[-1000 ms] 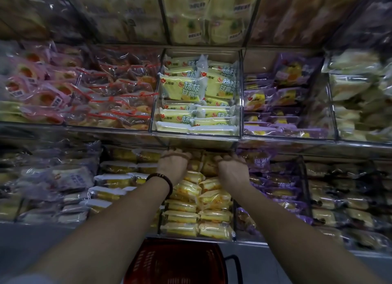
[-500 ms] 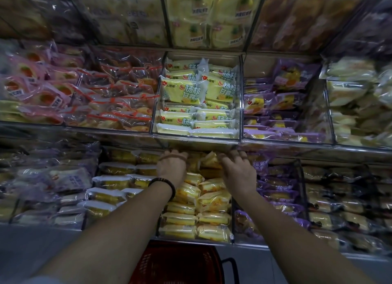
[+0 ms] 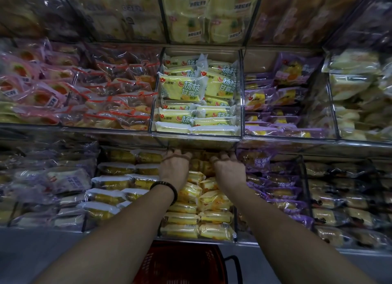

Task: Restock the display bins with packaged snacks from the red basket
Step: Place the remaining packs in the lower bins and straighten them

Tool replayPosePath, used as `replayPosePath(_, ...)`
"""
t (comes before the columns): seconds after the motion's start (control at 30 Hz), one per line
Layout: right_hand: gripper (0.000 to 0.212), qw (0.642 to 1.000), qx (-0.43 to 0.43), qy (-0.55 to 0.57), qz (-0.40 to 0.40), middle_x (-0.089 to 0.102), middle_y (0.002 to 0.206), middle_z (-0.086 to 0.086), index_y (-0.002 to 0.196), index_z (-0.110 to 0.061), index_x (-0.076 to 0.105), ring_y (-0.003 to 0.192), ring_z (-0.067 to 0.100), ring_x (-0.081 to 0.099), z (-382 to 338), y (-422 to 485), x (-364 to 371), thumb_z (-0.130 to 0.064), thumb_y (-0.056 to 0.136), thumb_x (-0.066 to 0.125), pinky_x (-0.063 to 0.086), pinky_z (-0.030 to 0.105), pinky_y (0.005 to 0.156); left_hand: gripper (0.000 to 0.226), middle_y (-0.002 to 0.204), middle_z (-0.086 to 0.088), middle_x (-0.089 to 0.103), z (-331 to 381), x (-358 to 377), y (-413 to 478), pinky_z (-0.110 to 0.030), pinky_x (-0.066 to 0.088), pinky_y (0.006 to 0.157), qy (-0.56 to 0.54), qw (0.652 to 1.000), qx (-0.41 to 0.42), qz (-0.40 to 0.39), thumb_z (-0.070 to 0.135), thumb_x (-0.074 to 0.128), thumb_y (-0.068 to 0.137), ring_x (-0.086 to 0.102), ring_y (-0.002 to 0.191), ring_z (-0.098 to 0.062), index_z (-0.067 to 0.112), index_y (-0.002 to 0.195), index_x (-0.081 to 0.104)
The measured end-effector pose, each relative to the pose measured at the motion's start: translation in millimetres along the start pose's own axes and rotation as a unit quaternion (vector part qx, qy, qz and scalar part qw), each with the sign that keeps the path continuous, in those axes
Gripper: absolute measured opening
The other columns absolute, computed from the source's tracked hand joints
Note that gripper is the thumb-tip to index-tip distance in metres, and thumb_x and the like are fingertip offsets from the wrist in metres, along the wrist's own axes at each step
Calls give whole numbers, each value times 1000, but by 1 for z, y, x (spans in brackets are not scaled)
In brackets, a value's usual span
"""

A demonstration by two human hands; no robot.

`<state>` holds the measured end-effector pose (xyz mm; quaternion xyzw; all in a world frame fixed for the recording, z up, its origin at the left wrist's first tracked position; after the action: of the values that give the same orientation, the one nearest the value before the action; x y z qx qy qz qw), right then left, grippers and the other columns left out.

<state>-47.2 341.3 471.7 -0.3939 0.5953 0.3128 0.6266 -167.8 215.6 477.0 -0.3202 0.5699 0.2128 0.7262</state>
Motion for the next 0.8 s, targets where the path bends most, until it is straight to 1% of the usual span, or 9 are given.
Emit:
replayPosePath(0.1, 42, 1000, 13, 15, -4, 66, 117, 14, 128, -17, 65, 112, 38, 59, -2, 5, 5, -1, 89, 65, 60, 41, 75, 46, 139, -14, 54, 3, 6, 2, -45, 49, 104, -35, 999, 4, -5, 7, 53, 102, 46, 130, -38, 28, 143, 58)
replayPosePath(0.2, 44, 999, 26, 39, -12, 63, 121, 14, 131, -17, 63, 114, 39, 56, -5, 6, 12, -2, 89, 65, 59, 43, 83, 50, 140, -14, 52, 3, 7, 4, -44, 48, 105, -51, 999, -1, -18, 3, 54, 100, 43, 133, -37, 27, 144, 57)
replayPosePath(0.37, 52, 995, 24, 85, -41, 58, 130, 14, 138, -17, 54, 128, 36, 49, 4, 1, 10, -5, 90, 68, 54, 44, 96, 44, 140, -12, 52, -3, -1, 2, -45, 49, 106, -61, 998, 11, -28, 20, 61, 102, 45, 133, -35, 22, 145, 53)
replayPosePath(0.43, 52, 994, 33, 104, -28, 58, 130, 14, 140, -17, 52, 129, 37, 49, 10, -3, 5, -9, 91, 68, 54, 44, 95, 50, 140, -9, 52, -7, -5, -5, -46, 50, 107, -52, 998, 28, 21, 22, 68, 97, 45, 134, -34, 22, 144, 52)
replayPosePath(0.5, 52, 992, 36, 116, 30, 62, 125, 13, 134, -17, 60, 121, 39, 54, 14, -10, 0, -9, 84, 73, 56, 46, 90, 44, 135, -6, 56, -12, -7, -12, -45, 53, 103, -53, 995, 64, 58, 23, 71, 95, 48, 131, -32, 21, 137, 59)
replayPosePath(0.6, 41, 988, 0, 134, 79, 69, 105, 9, 115, -17, 73, 99, 36, 63, 18, -23, 5, -5, 76, 77, 58, 44, 75, 29, 127, -4, 62, -19, -6, -23, -40, 52, 97, -28, 992, 118, 23, 34, 65, 100, 56, 122, -28, 21, 126, 66)
replayPosePath(0.63, 38, 988, -22, 133, 74, 69, 99, 7, 112, -19, 74, 94, 35, 63, 18, -27, 8, -5, 76, 76, 56, 42, 72, 30, 127, -3, 63, -21, -7, -26, -39, 52, 97, -22, 992, 121, 6, 37, 62, 102, 57, 121, -26, 23, 128, 66)
replayPosePath(0.7, 35, 990, -58, 119, 42, 68, 96, 3, 110, -23, 75, 93, 32, 63, 14, -33, 10, -13, 77, 75, 54, 40, 73, 32, 128, -3, 64, -22, -8, -30, -39, 52, 97, -11, 994, 109, -11, 41, 58, 104, 57, 120, -25, 25, 131, 65)
replayPosePath(0.8, 37, 993, -80, 85, -13, 72, 107, 0, 117, -28, 72, 108, 32, 63, 7, -34, 11, -30, 80, 72, 55, 41, 82, 34, 126, -4, 66, -17, -9, -33, -40, 51, 95, 20, 995, 97, -14, 45, 57, 104, 60, 118, -28, 28, 132, 64)
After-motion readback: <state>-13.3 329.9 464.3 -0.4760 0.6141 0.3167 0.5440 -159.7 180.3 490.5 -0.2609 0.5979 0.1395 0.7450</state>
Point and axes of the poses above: each hand's wrist, its own y-axis towards the middle knuckle, its own x-axis out of the palm, z = x × y, the point moved 2 cm from there along y, towards the middle knuckle
